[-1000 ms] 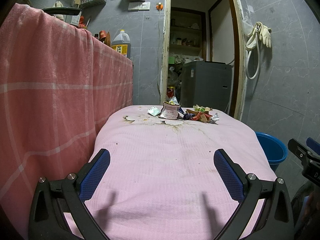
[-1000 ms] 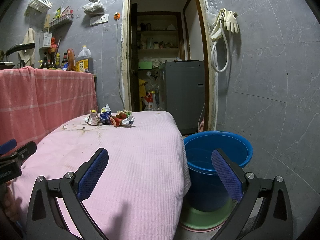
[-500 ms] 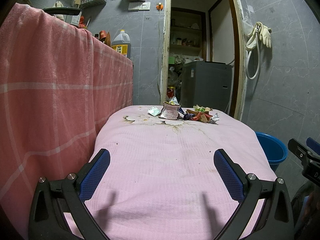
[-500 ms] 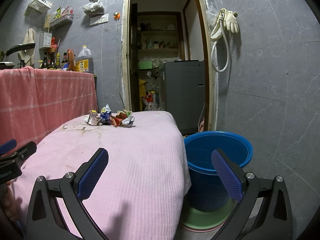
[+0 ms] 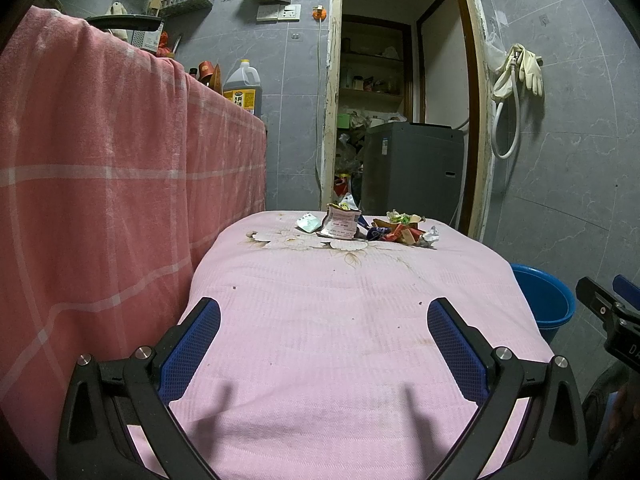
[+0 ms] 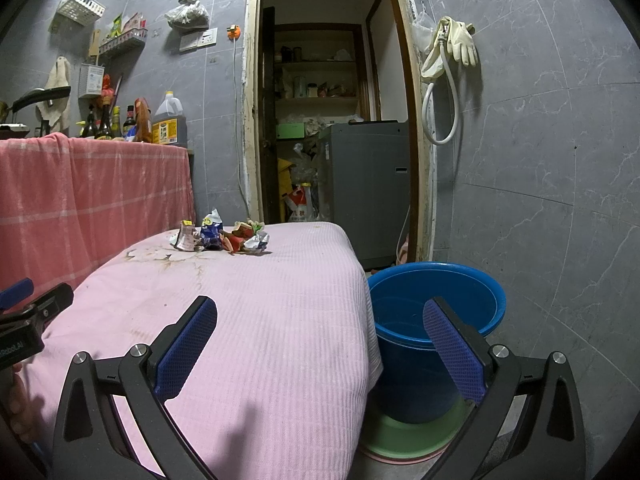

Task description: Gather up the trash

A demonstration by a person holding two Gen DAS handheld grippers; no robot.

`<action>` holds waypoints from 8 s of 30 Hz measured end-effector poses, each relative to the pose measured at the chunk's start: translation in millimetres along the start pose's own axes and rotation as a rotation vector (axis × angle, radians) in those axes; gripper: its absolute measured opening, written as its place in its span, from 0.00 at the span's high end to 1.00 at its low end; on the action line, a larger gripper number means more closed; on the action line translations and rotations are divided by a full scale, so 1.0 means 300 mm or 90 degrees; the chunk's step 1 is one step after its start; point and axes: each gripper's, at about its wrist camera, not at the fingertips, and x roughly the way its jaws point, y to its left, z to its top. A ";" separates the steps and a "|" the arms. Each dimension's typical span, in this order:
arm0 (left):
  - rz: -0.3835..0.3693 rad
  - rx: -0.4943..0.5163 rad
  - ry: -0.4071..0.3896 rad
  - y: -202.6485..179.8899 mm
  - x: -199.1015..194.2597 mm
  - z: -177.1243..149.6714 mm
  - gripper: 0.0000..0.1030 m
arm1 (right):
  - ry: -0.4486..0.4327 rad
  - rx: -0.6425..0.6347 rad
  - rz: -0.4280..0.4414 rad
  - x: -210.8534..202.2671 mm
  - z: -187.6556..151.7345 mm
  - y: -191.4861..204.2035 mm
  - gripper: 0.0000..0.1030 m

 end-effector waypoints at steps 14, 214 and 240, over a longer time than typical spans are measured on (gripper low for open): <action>0.008 0.001 -0.003 -0.001 0.001 0.028 0.02 | -0.004 0.001 -0.001 0.000 0.006 0.000 0.00; -0.128 -0.062 -0.004 -0.248 0.590 0.456 0.02 | -0.140 0.066 0.080 0.432 0.414 -0.282 0.00; -0.016 -0.041 0.051 0.185 0.604 0.356 0.02 | 0.006 -0.029 0.193 0.661 0.337 0.134 0.00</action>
